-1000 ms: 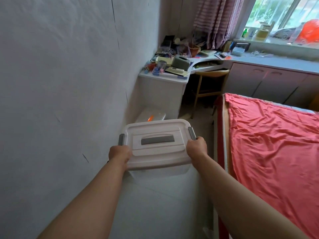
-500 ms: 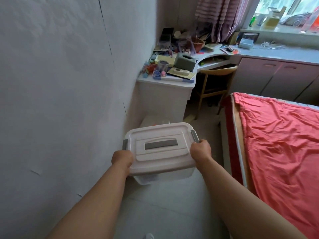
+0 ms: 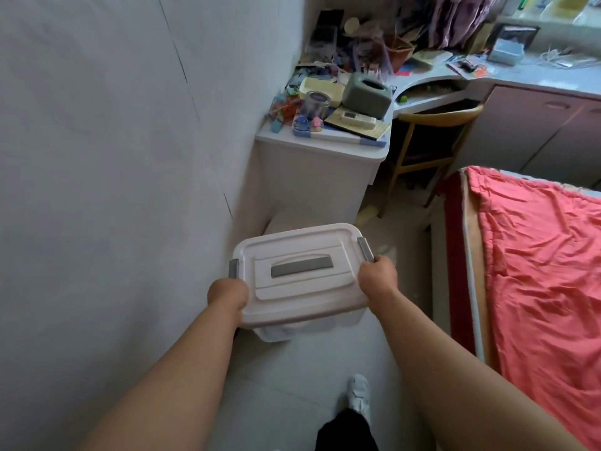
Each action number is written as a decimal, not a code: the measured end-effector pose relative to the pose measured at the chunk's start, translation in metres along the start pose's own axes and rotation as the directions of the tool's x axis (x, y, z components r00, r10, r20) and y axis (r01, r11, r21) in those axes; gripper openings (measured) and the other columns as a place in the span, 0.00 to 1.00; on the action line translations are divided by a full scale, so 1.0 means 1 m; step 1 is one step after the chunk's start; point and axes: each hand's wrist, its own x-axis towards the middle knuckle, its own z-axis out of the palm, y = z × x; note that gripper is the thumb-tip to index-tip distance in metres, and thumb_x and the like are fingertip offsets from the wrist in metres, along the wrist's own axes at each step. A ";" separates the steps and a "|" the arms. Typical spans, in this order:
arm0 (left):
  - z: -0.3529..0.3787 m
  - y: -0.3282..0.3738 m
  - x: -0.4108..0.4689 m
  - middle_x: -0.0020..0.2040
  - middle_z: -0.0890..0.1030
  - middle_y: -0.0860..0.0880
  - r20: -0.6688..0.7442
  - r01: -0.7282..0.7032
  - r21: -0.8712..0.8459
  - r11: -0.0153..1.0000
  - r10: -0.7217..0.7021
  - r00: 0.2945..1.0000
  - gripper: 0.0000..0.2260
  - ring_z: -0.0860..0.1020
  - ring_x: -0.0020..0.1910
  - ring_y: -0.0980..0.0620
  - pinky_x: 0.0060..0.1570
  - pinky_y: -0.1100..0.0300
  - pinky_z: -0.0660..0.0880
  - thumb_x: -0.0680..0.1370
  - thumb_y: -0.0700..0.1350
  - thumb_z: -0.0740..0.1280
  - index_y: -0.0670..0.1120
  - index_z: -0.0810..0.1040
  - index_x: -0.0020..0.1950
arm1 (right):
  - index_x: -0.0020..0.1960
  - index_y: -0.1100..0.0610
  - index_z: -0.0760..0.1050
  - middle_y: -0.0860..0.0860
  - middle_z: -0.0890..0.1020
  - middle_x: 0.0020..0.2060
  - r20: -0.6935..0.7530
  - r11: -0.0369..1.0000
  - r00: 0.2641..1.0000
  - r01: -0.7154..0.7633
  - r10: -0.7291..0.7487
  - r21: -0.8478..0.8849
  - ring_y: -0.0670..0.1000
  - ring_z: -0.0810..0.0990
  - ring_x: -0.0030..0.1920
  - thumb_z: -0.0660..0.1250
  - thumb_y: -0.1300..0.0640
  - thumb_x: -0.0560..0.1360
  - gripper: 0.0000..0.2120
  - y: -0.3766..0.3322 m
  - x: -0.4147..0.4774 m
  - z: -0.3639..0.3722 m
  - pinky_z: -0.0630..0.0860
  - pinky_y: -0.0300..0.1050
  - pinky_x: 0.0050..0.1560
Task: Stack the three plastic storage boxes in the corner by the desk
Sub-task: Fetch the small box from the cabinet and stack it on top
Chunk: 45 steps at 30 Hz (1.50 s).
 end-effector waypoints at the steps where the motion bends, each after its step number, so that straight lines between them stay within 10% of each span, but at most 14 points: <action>1: 0.006 0.004 0.005 0.59 0.78 0.34 -0.003 0.010 0.001 1.000 -0.010 1.000 0.16 0.78 0.56 0.35 0.45 0.52 0.74 0.77 0.35 0.58 0.32 0.75 0.61 | 0.64 0.60 0.73 0.59 0.78 0.58 0.011 1.000 1.000 0.000 0.000 -0.012 0.62 0.76 0.59 0.56 0.62 0.75 0.19 -0.005 0.010 0.001 0.73 0.52 0.60; 25: 0.144 0.077 0.090 0.66 0.76 0.35 -0.274 0.220 -0.266 0.939 -0.292 0.916 0.19 0.76 0.64 0.37 0.55 0.51 0.74 0.79 0.34 0.56 0.33 0.72 0.68 | 0.69 0.60 0.71 0.58 0.77 0.62 0.399 0.964 0.909 0.202 -0.119 -0.173 0.60 0.75 0.61 0.53 0.68 0.73 0.25 -0.083 0.225 0.064 0.69 0.44 0.54; 45: 0.161 0.065 0.242 0.58 0.80 0.34 -0.264 0.317 -0.344 0.884 -0.415 0.871 0.19 0.80 0.57 0.36 0.56 0.41 0.78 0.70 0.34 0.62 0.34 0.78 0.60 | 0.70 0.53 0.71 0.57 0.76 0.65 0.436 0.961 0.898 0.171 -0.061 -0.218 0.61 0.75 0.62 0.52 0.65 0.73 0.27 -0.108 0.312 0.185 0.73 0.50 0.62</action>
